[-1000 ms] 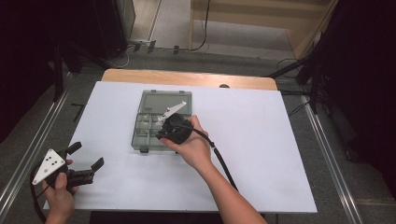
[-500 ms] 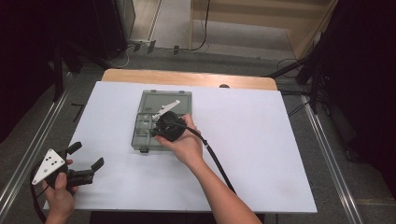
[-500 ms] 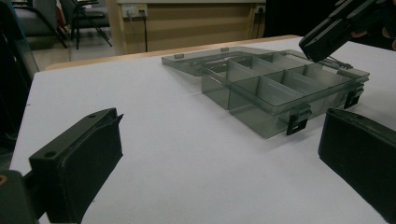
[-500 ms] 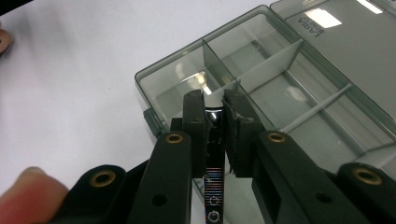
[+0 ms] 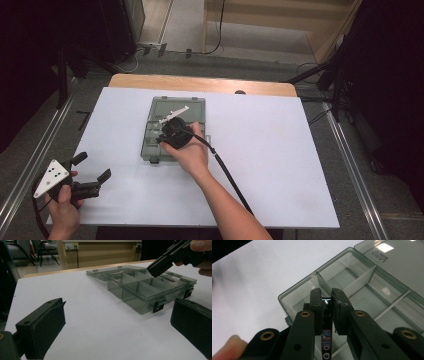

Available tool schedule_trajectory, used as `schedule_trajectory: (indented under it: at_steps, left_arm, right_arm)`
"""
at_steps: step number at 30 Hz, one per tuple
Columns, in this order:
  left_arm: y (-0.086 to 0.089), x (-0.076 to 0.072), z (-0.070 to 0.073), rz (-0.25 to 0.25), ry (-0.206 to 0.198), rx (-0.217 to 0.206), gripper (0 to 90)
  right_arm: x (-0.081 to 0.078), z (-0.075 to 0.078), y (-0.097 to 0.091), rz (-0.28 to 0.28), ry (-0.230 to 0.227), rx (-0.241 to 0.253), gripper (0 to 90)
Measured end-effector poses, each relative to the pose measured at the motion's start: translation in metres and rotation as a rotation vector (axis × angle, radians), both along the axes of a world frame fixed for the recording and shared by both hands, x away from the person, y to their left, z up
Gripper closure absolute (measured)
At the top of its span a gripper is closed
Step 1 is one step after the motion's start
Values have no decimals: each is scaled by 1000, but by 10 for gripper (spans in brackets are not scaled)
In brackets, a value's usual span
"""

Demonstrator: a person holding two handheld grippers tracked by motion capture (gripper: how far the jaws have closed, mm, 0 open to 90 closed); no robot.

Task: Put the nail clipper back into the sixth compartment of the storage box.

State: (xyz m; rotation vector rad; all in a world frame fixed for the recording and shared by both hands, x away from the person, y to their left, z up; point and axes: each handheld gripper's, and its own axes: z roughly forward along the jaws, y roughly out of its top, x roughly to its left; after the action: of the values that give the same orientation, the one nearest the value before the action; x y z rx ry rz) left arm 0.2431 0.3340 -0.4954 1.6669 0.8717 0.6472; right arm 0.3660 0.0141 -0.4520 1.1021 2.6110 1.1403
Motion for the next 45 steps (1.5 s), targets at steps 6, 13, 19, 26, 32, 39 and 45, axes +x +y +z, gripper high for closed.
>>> schedule_trajectory:
  at_steps: [6, 13, 19, 26, 32, 39, 45]
  left_arm:
    - [0, 0, 0, -1, 0, -1, 0]
    - [0, 0, 0, -1, 1, -1, 0]
    - [0, 0, 0, -1, 1, 3, 0]
    - [0, 0, 0, -1, 1, 2, 0]
    - [0, 0, 0, -2, 0, 2, 0]
    - [-1, 0, 0, -1, 0, 9, 0]
    - [-1, 0, 0, 1, -1, 10, 0]
  right_arm:
    - [1, -5, 3, -59, -3, -15, 814]
    - [1, -9, 5, -110, -3, -22, 813]
    - [0, -11, 5, -130, 6, -10, 812]
    - [-1, -13, 1, -146, 26, 4, 609]
    - [-4, -13, -10, -130, 25, 55, 335]
    - [-13, -9, -29, -143, -32, 125, 120]
    - [-21, -3, -46, -129, -81, 174, 0]
